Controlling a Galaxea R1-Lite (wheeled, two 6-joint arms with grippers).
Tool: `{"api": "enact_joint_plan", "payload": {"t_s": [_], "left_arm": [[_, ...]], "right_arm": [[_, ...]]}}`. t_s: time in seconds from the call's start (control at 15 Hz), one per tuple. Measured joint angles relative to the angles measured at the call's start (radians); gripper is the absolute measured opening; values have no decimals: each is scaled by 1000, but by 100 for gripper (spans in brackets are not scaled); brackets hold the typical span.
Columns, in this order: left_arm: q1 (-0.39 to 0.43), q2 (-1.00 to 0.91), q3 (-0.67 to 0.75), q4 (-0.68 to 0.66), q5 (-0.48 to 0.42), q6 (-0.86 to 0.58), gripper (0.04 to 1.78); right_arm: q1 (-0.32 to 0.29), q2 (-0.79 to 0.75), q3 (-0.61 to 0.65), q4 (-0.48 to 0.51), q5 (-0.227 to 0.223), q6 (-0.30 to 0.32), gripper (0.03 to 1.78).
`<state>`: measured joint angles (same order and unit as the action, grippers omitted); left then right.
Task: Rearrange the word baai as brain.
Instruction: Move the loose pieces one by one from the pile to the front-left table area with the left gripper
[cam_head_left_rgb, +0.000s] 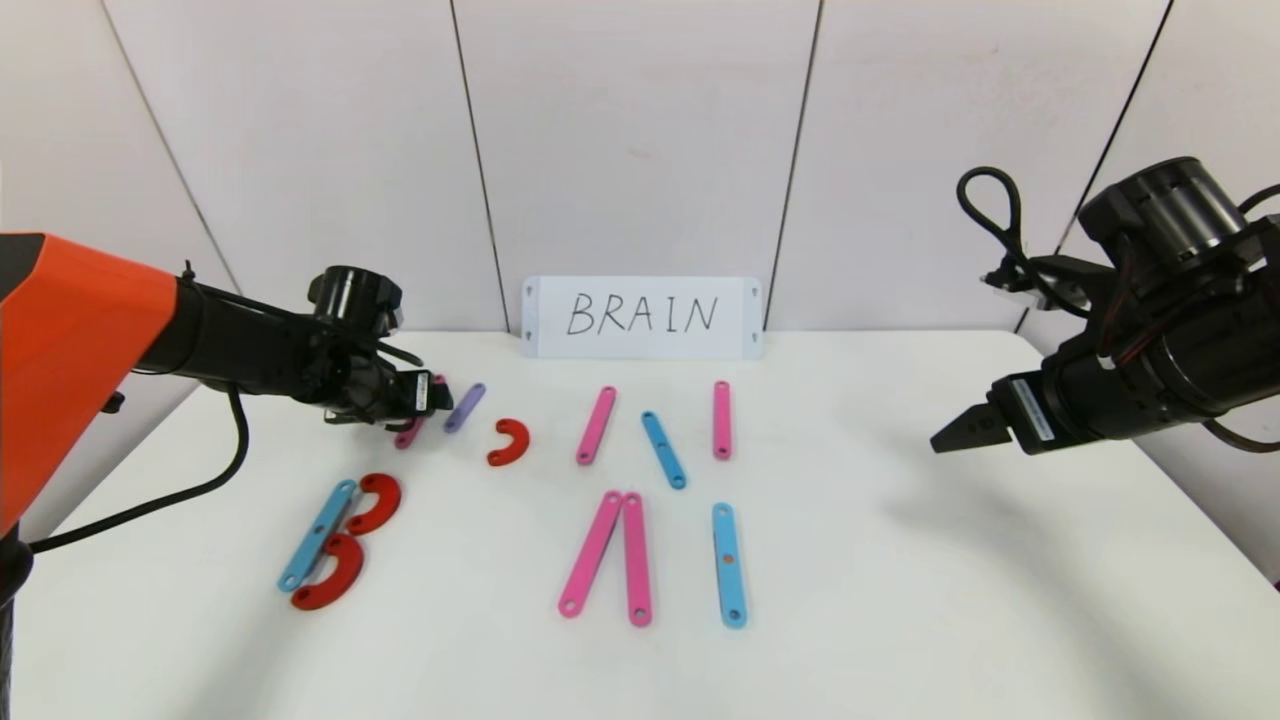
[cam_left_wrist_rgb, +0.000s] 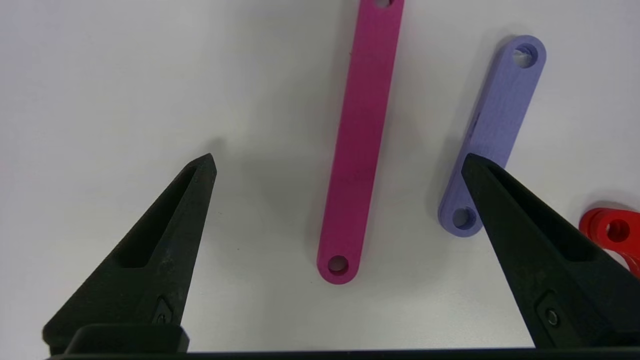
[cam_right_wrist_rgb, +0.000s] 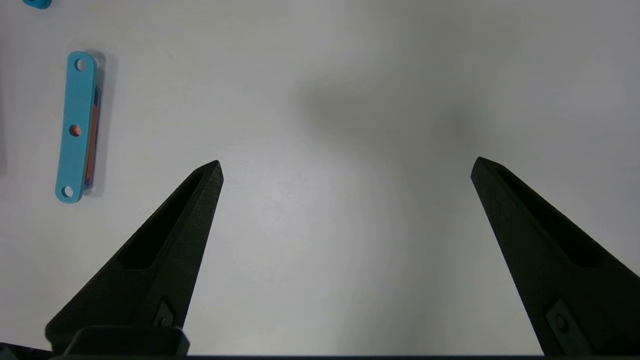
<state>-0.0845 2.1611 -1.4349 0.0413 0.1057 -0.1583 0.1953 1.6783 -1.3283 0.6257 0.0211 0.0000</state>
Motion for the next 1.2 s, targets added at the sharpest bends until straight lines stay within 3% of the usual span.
{"api": "enact_joint_plan", "payload": {"t_s": [1.2], "left_arm": [[5, 29, -9, -32, -2, 7, 172]], "right_arm": [[10, 4, 3, 0, -7, 0, 174]]}}
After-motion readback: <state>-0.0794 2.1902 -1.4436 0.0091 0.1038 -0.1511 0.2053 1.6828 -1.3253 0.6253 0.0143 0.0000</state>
